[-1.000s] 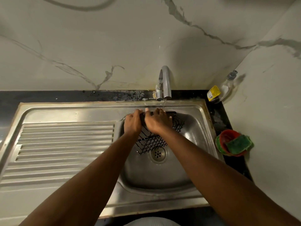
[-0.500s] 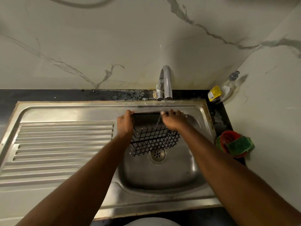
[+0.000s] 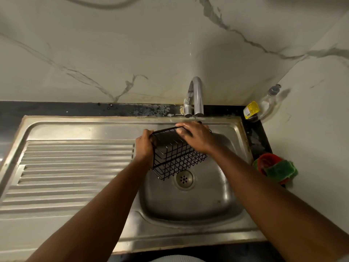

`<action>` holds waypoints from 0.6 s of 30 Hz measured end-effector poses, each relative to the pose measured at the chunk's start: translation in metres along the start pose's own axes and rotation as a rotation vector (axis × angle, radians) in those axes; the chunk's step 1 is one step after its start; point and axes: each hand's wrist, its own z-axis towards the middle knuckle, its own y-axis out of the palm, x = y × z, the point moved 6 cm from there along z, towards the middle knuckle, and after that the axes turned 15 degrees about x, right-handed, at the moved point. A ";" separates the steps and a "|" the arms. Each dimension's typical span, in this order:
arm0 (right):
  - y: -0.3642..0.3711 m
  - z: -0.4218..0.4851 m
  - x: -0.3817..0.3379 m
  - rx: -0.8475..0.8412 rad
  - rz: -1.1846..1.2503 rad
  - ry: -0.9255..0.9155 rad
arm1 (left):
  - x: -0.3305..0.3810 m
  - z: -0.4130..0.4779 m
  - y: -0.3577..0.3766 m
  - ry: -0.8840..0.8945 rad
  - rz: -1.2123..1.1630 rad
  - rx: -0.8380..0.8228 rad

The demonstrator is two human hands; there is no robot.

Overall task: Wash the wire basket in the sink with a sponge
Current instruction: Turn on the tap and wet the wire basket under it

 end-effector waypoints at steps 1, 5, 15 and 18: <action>-0.005 0.003 0.012 0.013 0.048 0.082 | -0.001 0.001 -0.001 0.012 0.010 -0.011; -0.020 0.012 0.056 0.012 0.108 0.335 | -0.010 0.005 -0.012 0.032 0.038 -0.033; 0.017 -0.026 0.131 -0.078 0.910 0.966 | -0.024 0.005 -0.014 -0.046 -0.080 -0.086; 0.018 -0.021 0.122 0.036 0.903 0.943 | -0.028 0.004 -0.010 -0.046 -0.073 -0.076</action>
